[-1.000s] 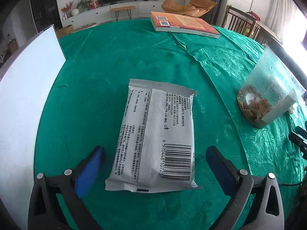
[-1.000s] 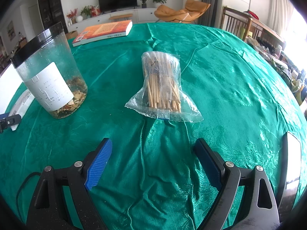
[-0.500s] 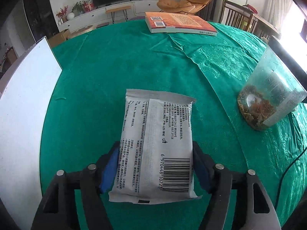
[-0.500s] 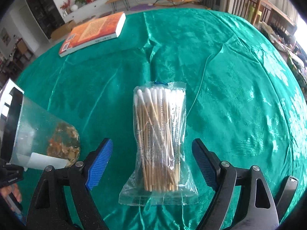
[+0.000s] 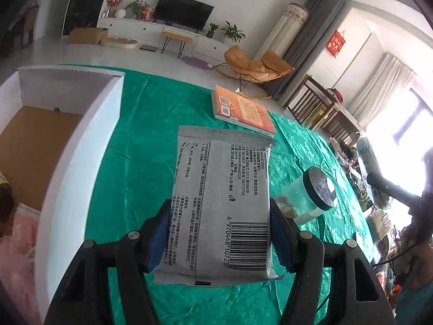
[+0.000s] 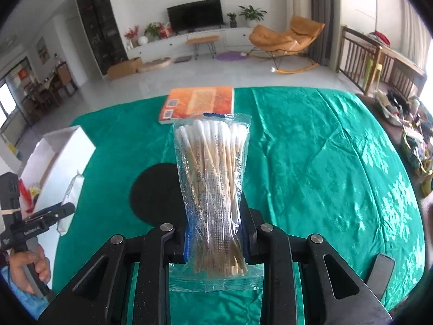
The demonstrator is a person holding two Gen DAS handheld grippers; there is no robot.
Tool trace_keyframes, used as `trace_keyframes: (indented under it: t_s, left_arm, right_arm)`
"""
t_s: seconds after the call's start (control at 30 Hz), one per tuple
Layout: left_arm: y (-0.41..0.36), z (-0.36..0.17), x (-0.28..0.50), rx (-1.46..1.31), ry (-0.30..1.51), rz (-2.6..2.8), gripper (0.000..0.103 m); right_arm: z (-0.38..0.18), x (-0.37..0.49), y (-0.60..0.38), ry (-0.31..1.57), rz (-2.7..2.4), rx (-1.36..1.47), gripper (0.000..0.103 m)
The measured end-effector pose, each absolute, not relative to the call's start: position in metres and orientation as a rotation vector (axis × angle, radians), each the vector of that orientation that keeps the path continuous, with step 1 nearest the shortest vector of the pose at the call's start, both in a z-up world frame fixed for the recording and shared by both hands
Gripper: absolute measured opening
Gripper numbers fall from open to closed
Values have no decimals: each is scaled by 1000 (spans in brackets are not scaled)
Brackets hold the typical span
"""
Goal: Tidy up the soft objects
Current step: 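Carry the wipe pack and swab bag into the white box and release both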
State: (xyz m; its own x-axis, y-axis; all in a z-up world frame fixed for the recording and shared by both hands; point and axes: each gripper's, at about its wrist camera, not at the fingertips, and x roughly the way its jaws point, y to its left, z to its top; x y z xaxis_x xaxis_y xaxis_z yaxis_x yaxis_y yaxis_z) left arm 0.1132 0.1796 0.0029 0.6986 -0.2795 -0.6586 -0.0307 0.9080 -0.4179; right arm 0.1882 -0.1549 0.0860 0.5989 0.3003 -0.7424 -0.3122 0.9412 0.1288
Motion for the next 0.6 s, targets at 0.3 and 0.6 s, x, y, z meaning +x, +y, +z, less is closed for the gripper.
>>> trace_keyframes:
  t_s: [0.3,0.6]
  left_arm:
    - [315,38,21,-269,776,291,76]
    - [346,17,-37,-162,794,579,100]
  right_arm:
    - [124,119,89,841,900,5,29]
    - [97,66,211,863,1104,-63,77]
